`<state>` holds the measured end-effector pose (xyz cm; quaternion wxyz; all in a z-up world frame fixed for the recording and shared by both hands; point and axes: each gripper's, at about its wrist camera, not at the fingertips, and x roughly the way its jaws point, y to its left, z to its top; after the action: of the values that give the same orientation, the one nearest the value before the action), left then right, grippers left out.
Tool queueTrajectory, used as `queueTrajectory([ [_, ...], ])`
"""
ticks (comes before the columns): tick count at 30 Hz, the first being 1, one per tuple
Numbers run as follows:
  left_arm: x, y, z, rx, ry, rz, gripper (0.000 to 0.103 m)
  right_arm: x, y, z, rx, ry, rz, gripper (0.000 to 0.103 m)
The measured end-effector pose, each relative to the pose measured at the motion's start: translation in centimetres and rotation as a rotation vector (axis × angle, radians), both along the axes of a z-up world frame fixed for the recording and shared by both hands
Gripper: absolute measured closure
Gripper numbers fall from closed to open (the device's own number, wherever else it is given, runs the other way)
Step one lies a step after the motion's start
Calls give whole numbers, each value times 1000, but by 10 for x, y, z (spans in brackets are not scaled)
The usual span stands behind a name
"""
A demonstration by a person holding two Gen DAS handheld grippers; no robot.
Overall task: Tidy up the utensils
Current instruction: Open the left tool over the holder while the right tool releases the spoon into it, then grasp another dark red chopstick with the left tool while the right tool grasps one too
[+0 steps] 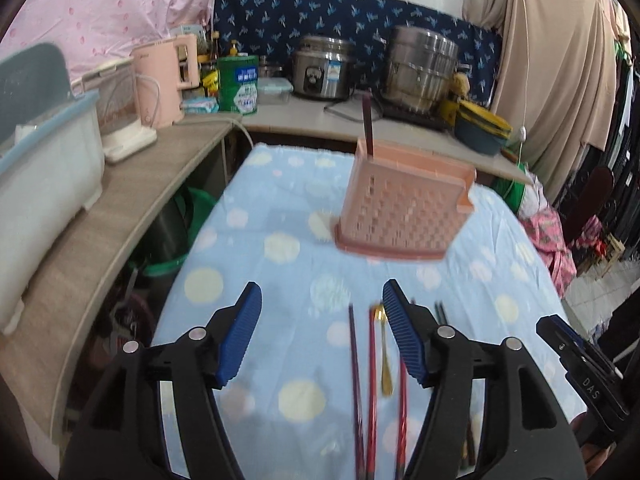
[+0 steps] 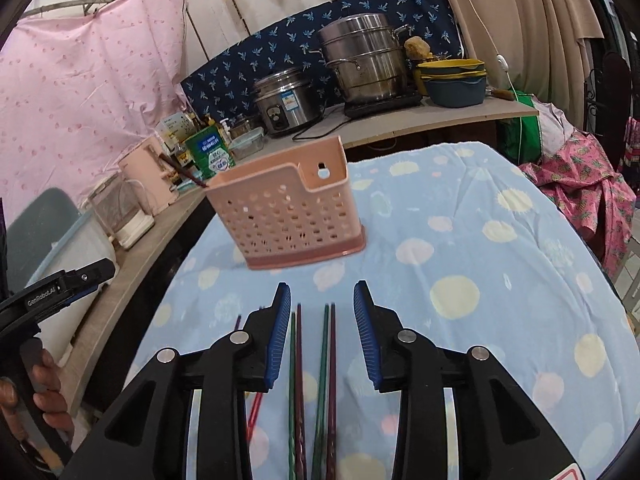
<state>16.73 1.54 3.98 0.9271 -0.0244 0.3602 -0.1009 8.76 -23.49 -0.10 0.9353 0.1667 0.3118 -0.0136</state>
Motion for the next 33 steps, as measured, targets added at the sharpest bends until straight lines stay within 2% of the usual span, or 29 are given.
queueTrajectory([
  [6, -40, 4, -42, 17, 80, -16, 43, -50, 20, -31, -73, 72, 16, 70],
  [12, -68, 5, -75, 45, 122, -6, 43, -79, 35, -63, -98, 146, 34, 70],
  [18, -89, -5, -94, 83, 132, -32, 43, -90, 43, -80, -98, 177, 40, 70],
  [33, -93, -10, -113, 76, 180, -45, 43, -82, 47, -97, -121, 209, 43, 70],
])
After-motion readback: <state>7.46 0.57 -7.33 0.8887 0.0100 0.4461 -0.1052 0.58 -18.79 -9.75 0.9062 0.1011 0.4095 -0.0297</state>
